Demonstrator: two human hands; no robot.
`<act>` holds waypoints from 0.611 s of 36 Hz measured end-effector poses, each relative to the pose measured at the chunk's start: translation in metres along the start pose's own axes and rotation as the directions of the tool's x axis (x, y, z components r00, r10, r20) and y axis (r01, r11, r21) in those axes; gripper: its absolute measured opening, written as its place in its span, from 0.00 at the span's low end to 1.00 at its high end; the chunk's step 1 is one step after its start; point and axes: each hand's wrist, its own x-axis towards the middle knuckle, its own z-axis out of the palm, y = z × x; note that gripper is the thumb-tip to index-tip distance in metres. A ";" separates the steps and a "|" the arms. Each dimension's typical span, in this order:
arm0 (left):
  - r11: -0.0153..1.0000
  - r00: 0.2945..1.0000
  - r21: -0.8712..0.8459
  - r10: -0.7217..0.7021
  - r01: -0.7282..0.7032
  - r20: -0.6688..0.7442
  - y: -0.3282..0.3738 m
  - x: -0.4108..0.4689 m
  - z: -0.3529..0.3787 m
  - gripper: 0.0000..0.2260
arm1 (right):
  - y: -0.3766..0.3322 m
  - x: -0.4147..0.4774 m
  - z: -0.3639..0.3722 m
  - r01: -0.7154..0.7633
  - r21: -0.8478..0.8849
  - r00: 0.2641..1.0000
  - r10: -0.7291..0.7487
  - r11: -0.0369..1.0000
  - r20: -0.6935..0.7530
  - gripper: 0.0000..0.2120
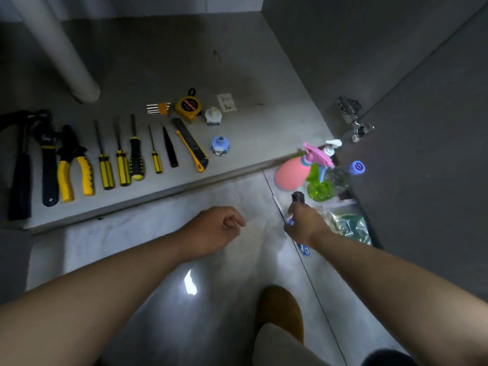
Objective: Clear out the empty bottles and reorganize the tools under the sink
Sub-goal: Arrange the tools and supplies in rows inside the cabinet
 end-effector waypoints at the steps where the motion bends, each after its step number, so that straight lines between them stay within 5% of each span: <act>1: 0.999 0.999 -0.025 -0.028 0.028 0.021 0.001 0.000 0.007 0.07 | 0.006 0.000 0.011 -0.036 0.012 0.999 0.036 0.999 0.003 0.28; 10: 0.938 0.956 -0.188 -0.279 0.292 0.091 0.003 0.014 0.048 0.09 | 0.016 0.015 0.062 -0.166 0.135 0.975 0.183 0.977 -0.125 0.28; 13: 0.905 0.941 -0.261 -0.322 0.337 0.100 0.006 0.023 0.055 0.09 | 0.011 0.010 0.068 -0.137 0.229 0.979 0.167 0.964 -0.116 0.21; 18: 0.863 0.931 -0.367 -0.364 0.346 0.022 0.015 0.038 0.063 0.22 | -0.006 -0.016 0.077 -0.048 0.649 0.994 0.097 0.760 -0.041 0.14; 22: 0.821 0.943 -0.508 -0.329 0.262 -0.046 0.027 0.042 0.059 0.15 | -0.018 -0.034 0.068 0.139 0.783 0.990 -0.105 0.606 -0.095 0.11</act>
